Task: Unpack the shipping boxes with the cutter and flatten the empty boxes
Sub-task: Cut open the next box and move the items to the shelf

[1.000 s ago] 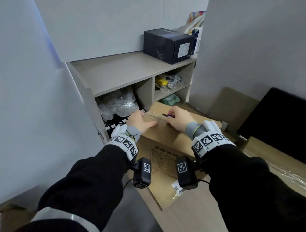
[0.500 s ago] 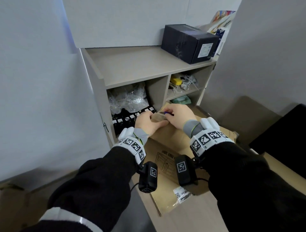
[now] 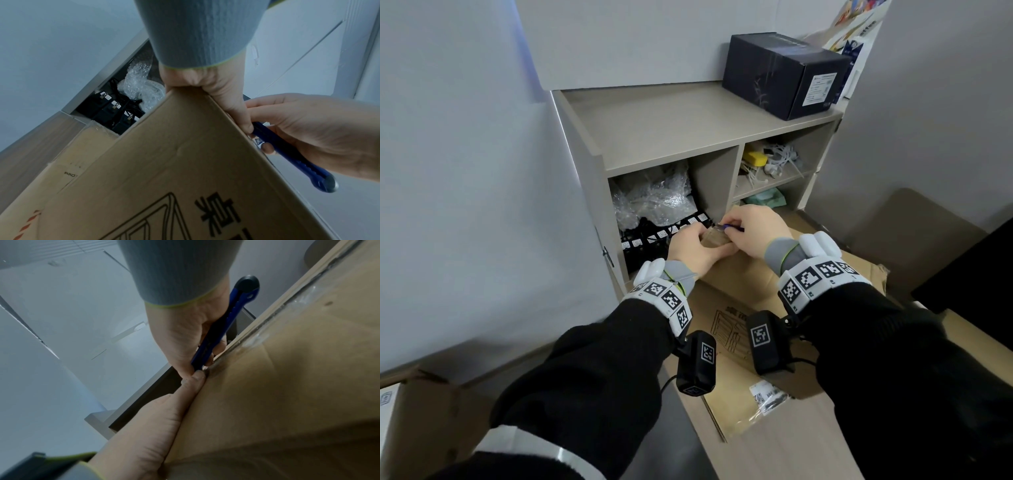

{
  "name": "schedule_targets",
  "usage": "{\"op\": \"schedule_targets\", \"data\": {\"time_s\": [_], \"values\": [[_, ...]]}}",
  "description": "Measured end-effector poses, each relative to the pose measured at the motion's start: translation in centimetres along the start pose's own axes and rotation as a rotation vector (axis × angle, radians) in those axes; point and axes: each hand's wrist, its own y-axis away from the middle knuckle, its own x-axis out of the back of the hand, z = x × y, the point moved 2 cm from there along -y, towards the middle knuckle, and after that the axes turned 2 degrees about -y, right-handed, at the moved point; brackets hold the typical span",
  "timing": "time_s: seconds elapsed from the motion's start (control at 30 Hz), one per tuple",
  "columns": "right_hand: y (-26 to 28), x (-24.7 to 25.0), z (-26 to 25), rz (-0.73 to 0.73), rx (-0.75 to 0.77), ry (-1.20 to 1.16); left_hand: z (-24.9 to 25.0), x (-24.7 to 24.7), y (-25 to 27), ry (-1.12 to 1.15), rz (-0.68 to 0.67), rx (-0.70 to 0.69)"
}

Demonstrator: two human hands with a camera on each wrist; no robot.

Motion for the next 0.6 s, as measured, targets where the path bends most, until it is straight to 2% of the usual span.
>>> {"op": "schedule_targets", "data": {"time_s": [0.27,0.6], "values": [[0.24,-0.35,-0.18,0.011,0.044,0.041,-0.18,0.04,0.01,0.009,0.006,-0.029],[0.70,-0.23,0.20,-0.060,0.052,0.078,-0.09,-0.04,0.01,-0.067,0.016,-0.065]]}}
